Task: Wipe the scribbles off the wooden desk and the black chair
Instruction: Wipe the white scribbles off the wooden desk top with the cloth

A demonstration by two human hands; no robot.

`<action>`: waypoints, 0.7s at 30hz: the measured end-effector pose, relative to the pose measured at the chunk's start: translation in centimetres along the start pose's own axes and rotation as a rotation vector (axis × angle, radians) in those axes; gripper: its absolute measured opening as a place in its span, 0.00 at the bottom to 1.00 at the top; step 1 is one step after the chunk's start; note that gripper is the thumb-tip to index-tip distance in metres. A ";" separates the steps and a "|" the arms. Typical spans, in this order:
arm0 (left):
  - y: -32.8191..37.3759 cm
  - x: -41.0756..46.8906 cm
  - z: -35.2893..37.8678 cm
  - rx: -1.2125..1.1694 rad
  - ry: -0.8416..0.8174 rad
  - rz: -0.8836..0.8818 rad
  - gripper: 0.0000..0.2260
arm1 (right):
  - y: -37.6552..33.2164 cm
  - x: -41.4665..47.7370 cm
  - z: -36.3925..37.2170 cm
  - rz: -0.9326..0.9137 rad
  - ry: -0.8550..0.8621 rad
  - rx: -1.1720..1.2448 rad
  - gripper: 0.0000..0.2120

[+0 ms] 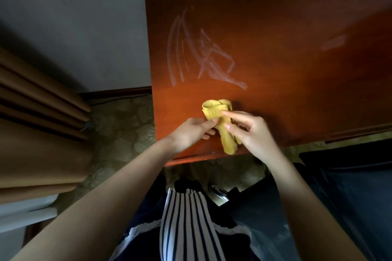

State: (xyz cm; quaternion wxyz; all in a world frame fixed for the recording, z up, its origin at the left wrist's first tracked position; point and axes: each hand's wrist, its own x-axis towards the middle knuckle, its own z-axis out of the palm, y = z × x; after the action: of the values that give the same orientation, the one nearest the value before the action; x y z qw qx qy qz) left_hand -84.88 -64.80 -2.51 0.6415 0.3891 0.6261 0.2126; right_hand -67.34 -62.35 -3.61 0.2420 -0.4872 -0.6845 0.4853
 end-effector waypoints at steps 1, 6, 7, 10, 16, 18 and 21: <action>0.3 -0.1 0.3 -0.060 0.004 0.032 0.15 | -0.4 0.2 0.2 0.000 0.020 0.041 0.15; 0.7 -0.1 -0.5 -0.155 0.179 0.181 0.10 | -1.9 0.9 0.8 0.009 0.175 0.248 0.11; 0.7 -0.1 -0.9 -0.177 0.172 0.194 0.10 | -2.1 1.0 0.7 0.006 0.212 0.330 0.11; 1.3 -0.4 -1.9 -0.149 0.119 0.241 0.10 | -1.7 1.3 1.0 0.119 0.248 0.410 0.18; 1.8 -0.3 -2.8 -0.061 0.023 0.271 0.10 | -0.9 1.3 2.3 0.461 -0.040 0.958 0.26; 1.7 -0.1 -2.9 -0.011 0.059 0.236 0.09 | -1.0 1.0 2.3 0.469 -0.056 1.028 0.19; 1.1 0.9 -2.8 0.112 0.193 0.160 0.10 | -0.4 1.0 2.5 0.432 0.029 0.825 0.14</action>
State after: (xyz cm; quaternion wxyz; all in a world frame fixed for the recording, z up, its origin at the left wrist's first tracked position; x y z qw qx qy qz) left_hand -87.24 -62.82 -2.02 0.5365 0.4508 0.6627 0.2643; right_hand -69.90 -62.55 -4.39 0.3188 -0.4883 -0.3136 0.7494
